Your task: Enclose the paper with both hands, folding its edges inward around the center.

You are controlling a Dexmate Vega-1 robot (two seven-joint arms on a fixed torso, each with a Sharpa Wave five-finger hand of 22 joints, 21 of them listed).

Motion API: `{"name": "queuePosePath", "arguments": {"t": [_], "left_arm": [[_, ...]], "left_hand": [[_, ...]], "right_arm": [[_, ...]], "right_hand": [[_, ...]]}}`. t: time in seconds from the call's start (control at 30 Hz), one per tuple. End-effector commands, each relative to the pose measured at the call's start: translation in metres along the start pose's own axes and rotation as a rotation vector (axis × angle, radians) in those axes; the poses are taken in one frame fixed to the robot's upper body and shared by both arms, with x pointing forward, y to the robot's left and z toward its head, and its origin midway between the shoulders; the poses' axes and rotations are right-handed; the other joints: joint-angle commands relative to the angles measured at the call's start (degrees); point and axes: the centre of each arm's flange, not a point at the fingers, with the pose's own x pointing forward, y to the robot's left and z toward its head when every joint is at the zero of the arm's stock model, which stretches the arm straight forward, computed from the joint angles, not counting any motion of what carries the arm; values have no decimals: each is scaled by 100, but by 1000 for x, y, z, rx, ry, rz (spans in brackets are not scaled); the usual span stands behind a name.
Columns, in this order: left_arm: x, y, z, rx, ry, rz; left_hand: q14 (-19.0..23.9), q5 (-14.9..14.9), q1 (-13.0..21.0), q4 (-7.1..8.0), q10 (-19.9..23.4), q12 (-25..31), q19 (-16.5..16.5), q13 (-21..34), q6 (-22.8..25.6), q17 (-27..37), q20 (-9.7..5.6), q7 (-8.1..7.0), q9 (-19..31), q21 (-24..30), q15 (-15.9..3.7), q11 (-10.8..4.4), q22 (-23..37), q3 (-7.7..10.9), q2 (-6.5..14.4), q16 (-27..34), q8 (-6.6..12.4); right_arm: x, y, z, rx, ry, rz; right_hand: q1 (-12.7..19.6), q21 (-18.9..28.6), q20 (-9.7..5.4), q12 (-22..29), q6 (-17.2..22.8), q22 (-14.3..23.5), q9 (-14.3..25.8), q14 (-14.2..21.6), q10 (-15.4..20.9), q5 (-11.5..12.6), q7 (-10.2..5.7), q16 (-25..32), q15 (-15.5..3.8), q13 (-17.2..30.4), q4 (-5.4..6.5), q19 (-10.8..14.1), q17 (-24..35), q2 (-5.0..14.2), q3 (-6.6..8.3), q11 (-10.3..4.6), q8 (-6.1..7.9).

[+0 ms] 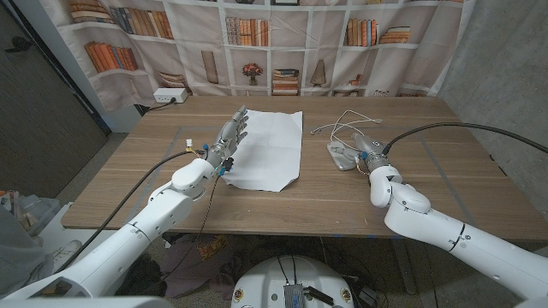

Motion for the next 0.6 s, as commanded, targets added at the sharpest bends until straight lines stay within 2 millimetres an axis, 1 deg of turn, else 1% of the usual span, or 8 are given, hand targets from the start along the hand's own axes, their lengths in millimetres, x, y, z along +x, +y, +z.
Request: {"name": "queuePosePath", "arguments": {"t": [0.03, 0.07, 0.17, 0.37, 0.43, 0.6], "left_arm": [[1, 0, -1, 1, 1, -7], [1, 0, -1, 0, 1, -6], [0, 0, -2, -1, 2, -5], [-1, 2, -2, -3, 3, -2], [-2, 3, -3, -4, 3, -3], [-2, 5, -3, -4, 3, -3]], "left_hand": [[-449, 22, -20, 6, 38, 16, -25, 33, 24, 6, -44, -23, 13, 7, -25, 12, 27, -34, -14, 49, 16], [-447, 22, -21, 6, 42, 17, -24, 33, 29, 6, -43, -13, 13, 8, -28, 6, 27, -36, -14, 50, 17], [-445, 22, -21, 7, 52, 18, -27, 33, 43, 6, -41, -14, 13, 8, -29, 21, 27, -40, -15, 50, 21], [-441, 23, -21, 8, 60, 16, -26, 33, 50, 6, -42, -6, 13, 11, -28, 21, 27, -46, -15, 51, 20], [-440, 23, -22, 8, 70, 18, -27, 33, 56, 6, -41, -7, 13, 11, -28, 20, 27, -48, -14, 51, 21], [-439, 24, -21, 9, 81, 19, -28, 34, 59, 5, -42, -11, 12, 12, -23, 20, 27, -51, -13, 50, 20]], "right_arm": [[0, 4, 12, -104, 10, 2], [0, 5, 12, -112, 10, 3], [0, 6, 15, -125, 11, 3], [1, 8, 19, -154, 14, 6], [2, 9, 20, -167, 18, 18], [3, 11, 23, -193, 30, 24]], "right_hand": [[-124, 7, -34, 152, 249, 56, 18, 111, 165, -17, 221, 58, 168, 72, 44, -53, 79, -37, -41, 107, 93], [-129, 20, -39, 177, 307, 66, 17, 160, 201, -17, 252, 83, 175, 85, 42, -51, 93, -42, -45, 130, 110], [-136, 27, -54, 201, 350, 74, 17, 170, 239, -17, 241, 91, 175, 96, 42, -56, 106, -47, -49, 123, 122], [-194, 31, -24, 224, 428, 87, 13, 146, 263, -19, 281, 90, 222, 113, 62, -87, 129, -69, -78, 138, 140], [-306, 13, 9, 217, 431, 101, 0, 72, 215, -18, 292, 71, 270, 129, 107, -176, 154, -111, -134, 156, 118], [-467, -1, 43, 214, 431, 118, -19, -9, 172, -10, 289, 54, 305, 150, 174, -270, 189, -157, -208, 170, 87]]}}
